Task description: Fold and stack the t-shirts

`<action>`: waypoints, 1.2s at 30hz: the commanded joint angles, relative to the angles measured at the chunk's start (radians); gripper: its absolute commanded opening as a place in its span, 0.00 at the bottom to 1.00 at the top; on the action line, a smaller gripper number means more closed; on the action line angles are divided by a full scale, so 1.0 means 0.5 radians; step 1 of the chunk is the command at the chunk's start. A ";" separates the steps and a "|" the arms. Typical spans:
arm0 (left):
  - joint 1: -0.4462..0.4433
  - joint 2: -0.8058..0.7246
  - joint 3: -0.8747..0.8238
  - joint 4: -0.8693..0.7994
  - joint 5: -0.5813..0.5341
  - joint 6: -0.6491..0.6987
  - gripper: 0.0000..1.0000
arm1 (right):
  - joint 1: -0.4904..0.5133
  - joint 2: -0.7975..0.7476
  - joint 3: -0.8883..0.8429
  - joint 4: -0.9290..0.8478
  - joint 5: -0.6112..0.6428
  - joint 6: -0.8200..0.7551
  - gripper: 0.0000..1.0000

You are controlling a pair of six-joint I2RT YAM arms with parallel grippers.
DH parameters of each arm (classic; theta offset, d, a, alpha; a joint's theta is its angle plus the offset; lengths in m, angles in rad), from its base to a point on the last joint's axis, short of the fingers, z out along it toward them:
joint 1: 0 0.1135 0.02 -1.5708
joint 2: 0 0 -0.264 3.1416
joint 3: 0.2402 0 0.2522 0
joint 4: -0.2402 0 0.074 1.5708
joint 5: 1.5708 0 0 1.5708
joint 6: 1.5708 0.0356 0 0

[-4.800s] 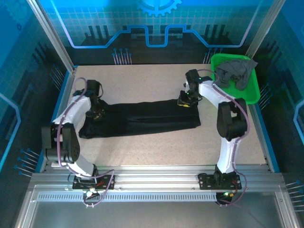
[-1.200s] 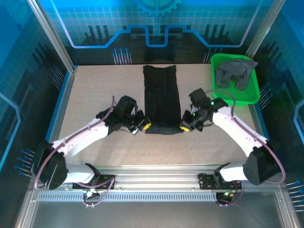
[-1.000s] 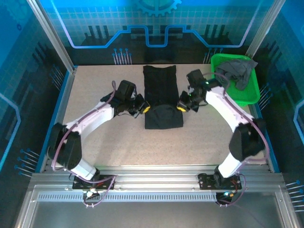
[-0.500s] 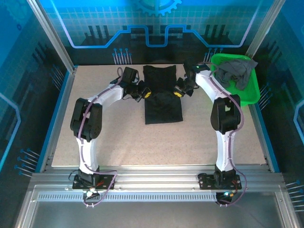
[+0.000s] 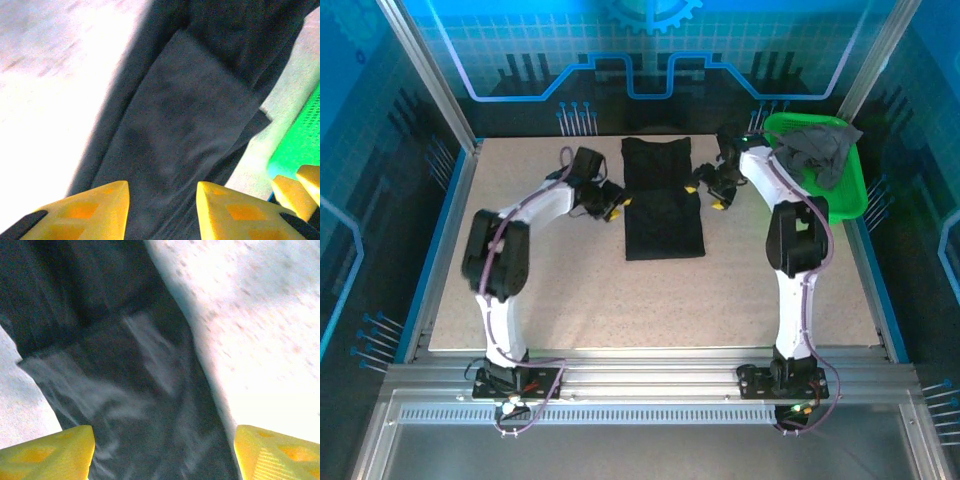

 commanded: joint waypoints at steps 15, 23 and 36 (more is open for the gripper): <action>-0.306 -0.068 -0.684 0.563 -0.033 -0.613 0.47 | 0.121 -0.564 -1.435 0.643 -0.288 0.318 0.61; -0.309 0.048 -0.683 0.716 -0.056 -0.667 0.18 | 0.149 -0.373 -1.231 0.696 -0.343 0.384 0.39; -0.332 -0.465 -1.174 0.804 0.022 -0.728 0.00 | 0.286 -0.771 -1.445 0.526 -0.104 0.334 0.00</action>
